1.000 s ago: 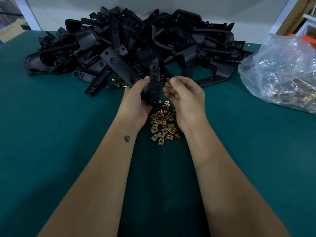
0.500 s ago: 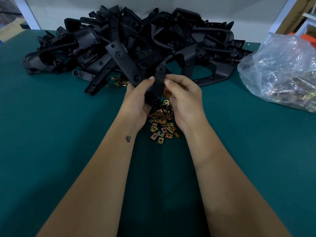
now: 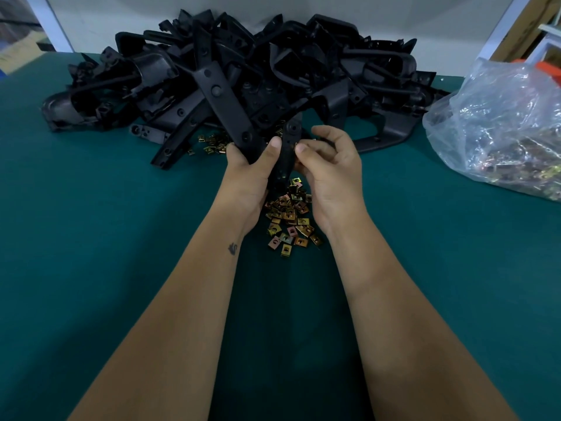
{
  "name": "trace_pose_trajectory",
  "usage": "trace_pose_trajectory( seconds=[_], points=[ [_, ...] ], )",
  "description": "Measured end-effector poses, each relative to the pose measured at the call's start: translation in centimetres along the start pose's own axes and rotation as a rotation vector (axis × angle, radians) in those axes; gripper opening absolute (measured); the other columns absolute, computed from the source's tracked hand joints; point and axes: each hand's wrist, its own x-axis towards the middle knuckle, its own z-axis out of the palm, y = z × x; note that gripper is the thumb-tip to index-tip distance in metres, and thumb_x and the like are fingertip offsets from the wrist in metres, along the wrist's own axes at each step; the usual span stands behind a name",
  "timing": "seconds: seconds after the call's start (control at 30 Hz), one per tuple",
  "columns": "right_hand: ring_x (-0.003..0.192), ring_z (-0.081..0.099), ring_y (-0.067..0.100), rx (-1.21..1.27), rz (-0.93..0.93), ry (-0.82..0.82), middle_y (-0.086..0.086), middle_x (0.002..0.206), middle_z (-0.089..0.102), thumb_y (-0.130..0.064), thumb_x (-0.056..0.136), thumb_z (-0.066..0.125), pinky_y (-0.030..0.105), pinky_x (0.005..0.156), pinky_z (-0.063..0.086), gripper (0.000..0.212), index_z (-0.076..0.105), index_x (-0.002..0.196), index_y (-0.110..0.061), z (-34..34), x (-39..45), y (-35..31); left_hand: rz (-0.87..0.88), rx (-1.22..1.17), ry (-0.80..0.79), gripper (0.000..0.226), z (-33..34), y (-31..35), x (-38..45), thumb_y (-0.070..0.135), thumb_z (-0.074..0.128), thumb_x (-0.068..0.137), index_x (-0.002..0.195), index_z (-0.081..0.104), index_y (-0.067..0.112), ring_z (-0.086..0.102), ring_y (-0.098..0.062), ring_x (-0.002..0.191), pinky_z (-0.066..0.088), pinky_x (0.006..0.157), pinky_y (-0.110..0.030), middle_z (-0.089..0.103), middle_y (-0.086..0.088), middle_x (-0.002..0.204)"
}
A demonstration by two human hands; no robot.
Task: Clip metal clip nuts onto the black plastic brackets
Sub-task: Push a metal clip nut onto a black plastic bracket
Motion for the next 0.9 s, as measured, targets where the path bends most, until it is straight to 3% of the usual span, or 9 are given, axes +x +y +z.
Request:
trace_pose_trajectory(
  seconds=[0.17,0.33,0.5,0.6,0.67,0.77,0.9],
  points=[
    [0.084,0.067,0.010,0.000,-0.011,0.012,-0.007,0.074,0.071,0.004,0.085,0.068,0.027,0.088,0.054,0.028,0.056,0.101,-0.016,-0.06,-0.02,0.09,0.038,0.035,0.017,0.040,-0.01,-0.24,0.18,0.037,0.072,0.084,0.112,0.045,0.028,0.062,-0.018,0.118,0.048,0.106,-0.043,0.062,0.000,0.128],
    [0.083,0.066,0.009,-0.013,-0.016,0.015,-0.008,0.072,0.070,0.005,0.086,0.067,0.027,0.088,0.053,0.029,0.055,0.101,-0.017,0.02,-0.10,0.00,0.051,0.055,0.003,0.056,-0.08,-0.28,0.25,0.043,0.073,0.073,0.118,0.042,0.029,0.059,-0.018,0.122,0.045,0.109,-0.044,0.061,0.002,0.131],
    [0.084,0.065,0.010,-0.051,-0.020,0.002,-0.008,0.072,0.069,0.004,0.085,0.068,0.033,0.091,0.053,0.032,0.054,0.102,-0.019,0.10,-0.20,-0.17,0.058,0.108,0.011,0.050,-0.11,-0.37,0.28,0.045,0.071,0.074,0.113,0.043,0.033,0.058,-0.015,0.122,0.044,0.109,-0.043,0.060,0.006,0.129],
    [0.084,0.068,0.008,-0.049,-0.027,-0.011,-0.007,0.070,0.069,0.004,0.084,0.068,0.027,0.088,0.053,0.034,0.054,0.104,-0.020,0.45,-0.26,-0.18,0.046,0.164,0.017,0.060,-0.01,-0.29,0.23,0.048,0.070,0.074,0.122,0.040,0.028,0.056,-0.013,0.123,0.043,0.110,-0.042,0.059,0.007,0.132],
    [0.088,0.068,0.010,-0.036,-0.020,-0.011,-0.008,0.069,0.069,0.003,0.084,0.068,0.032,0.095,0.053,0.038,0.053,0.108,-0.021,0.46,-0.27,-0.24,0.014,0.152,0.006,0.063,-0.10,-0.28,0.24,0.047,0.071,0.079,0.128,0.038,0.027,0.054,-0.011,0.124,0.042,0.110,-0.041,0.058,0.009,0.133],
    [0.097,0.067,0.017,-0.038,-0.002,-0.024,-0.007,0.070,0.070,0.002,0.085,0.069,0.044,0.104,0.048,0.042,0.051,0.116,-0.021,0.27,-0.31,-0.31,-0.005,0.132,-0.024,0.044,-0.33,-0.13,0.20,0.038,0.069,0.091,0.124,0.041,0.031,0.057,-0.005,0.118,0.046,0.103,-0.034,0.059,0.013,0.129],
    [0.100,0.068,0.020,-0.070,0.015,-0.045,-0.006,0.074,0.071,-0.003,0.086,0.070,0.042,0.102,0.051,0.039,0.056,0.116,-0.023,0.18,-0.36,-0.50,-0.032,-0.018,-0.027,0.031,-0.28,0.10,-0.01,0.026,0.067,0.095,0.120,0.048,0.026,0.069,-0.003,0.101,0.056,0.082,-0.024,0.069,0.009,0.118]
  ],
)
